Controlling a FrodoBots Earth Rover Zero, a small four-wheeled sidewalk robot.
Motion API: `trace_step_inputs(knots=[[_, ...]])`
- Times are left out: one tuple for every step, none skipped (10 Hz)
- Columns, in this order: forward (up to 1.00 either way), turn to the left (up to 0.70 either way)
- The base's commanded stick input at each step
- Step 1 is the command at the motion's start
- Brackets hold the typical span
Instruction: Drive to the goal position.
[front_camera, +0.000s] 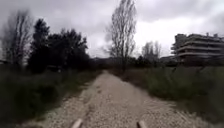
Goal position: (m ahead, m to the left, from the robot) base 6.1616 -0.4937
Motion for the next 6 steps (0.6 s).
trace_step_inputs(knots=[[0.70,0.00],[0.70,0.00],[0.70,0.00],[0.70,0.00],[0.70,0.00],[0.70,0.00]])
